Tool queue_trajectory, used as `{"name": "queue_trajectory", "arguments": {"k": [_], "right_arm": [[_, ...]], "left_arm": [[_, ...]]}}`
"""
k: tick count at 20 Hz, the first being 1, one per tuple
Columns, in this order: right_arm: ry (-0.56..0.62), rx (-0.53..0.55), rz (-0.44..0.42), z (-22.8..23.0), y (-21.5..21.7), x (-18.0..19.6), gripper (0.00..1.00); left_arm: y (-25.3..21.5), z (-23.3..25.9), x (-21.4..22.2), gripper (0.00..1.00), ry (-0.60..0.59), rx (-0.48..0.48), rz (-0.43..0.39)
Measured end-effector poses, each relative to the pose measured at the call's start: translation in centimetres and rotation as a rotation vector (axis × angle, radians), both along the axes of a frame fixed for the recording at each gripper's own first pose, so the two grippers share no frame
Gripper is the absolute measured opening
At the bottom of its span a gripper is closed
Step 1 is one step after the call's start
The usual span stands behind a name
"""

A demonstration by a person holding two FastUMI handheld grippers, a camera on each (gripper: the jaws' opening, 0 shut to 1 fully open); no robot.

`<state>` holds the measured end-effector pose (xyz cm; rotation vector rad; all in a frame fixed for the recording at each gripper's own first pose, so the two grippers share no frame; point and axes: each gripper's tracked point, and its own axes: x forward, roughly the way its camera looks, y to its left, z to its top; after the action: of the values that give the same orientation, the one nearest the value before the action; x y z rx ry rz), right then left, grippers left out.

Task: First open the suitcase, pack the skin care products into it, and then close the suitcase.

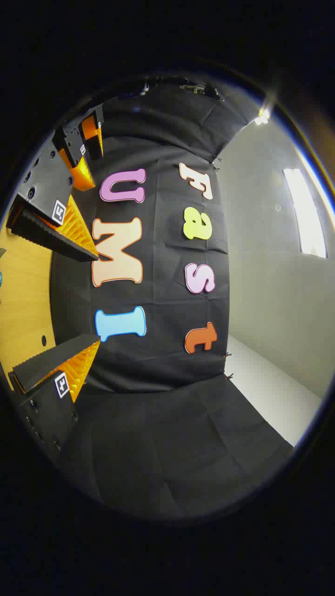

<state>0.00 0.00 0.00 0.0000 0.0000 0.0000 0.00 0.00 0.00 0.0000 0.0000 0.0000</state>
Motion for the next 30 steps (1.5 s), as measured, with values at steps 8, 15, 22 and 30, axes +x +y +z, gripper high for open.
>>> {"name": "queue_trajectory", "arguments": {"k": [8,15,22,30], "right_arm": [[0.019,0.003,0.039,-1.4,-0.1,1.0,0.98],[0.119,0.015,0.114,-6.5,-0.8,1.8,0.98],[0.189,0.036,0.028,-9.6,-1.4,2.6,0.98],[0.274,-0.042,-0.050,-12.6,-2.7,2.9,0.98]], "left_arm": [[0.9,-1.8,0.0,0.96,0.045,0.001,0.050],[4.9,-8.4,-0.7,0.96,0.203,0.086,0.141],[6.4,-21.4,-1.8,0.97,0.552,0.045,0.101],[4.2,-29.8,-1.1,0.97,0.762,0.049,0.007]]}}
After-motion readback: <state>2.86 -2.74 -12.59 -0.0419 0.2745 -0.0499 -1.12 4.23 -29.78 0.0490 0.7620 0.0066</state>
